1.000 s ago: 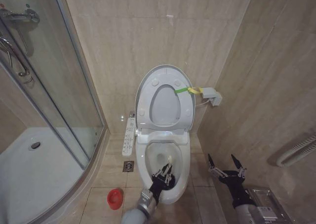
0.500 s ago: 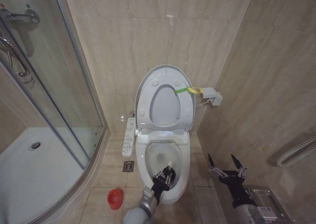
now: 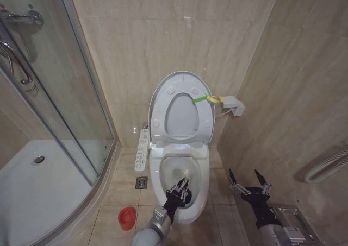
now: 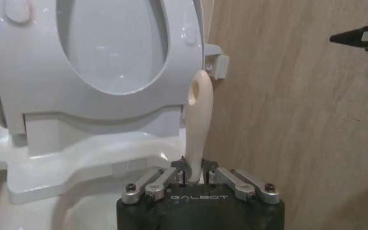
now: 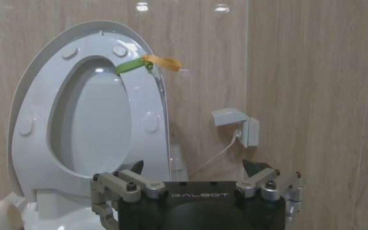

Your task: Open the toilet lid, clean the toilet bowl with a toilet brush, close the toilet lid, and flush.

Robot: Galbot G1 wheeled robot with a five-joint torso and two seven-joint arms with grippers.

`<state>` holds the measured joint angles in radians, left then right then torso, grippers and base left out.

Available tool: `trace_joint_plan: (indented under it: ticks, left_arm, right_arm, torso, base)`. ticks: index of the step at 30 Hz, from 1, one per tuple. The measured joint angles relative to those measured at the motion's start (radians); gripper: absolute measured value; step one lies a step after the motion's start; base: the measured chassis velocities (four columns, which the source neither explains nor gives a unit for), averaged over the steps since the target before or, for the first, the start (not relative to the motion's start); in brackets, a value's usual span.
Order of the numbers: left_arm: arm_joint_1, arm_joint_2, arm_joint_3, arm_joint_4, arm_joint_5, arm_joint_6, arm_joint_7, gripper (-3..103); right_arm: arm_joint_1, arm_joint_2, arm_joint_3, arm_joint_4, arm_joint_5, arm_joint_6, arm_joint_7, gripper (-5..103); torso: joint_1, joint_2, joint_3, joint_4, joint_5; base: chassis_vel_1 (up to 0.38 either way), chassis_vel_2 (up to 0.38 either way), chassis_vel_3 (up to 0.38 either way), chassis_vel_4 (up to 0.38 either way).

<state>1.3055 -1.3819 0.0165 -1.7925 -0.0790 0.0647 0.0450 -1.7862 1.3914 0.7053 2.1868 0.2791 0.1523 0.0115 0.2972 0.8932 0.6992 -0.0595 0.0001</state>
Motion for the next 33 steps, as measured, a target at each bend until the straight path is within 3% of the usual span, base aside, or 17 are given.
trace_joint_plan:
  ticks: [17, 33]
  left_arm:
    - [-0.048, -0.012, 0.002, 0.109, -0.056, 0.024, -0.001, 18]
    - [0.063, 0.006, -0.029, -0.072, -0.005, 0.017, -0.006, 18]
  right_arm:
    - [0.000, 0.000, 0.000, 0.000, 0.000, 0.000, 0.000, 100]
    - [0.000, 0.000, 0.000, 0.000, 0.000, 0.000, 0.000, 100]
  torso:
    - [0.000, 0.000, 0.000, 0.0000, -0.0001]
    - [0.000, 0.000, 0.000, 0.0000, 0.0000]
  base:
    - [0.000, 0.000, 0.000, 0.000]
    - [0.000, 0.000, 0.000, 0.000]
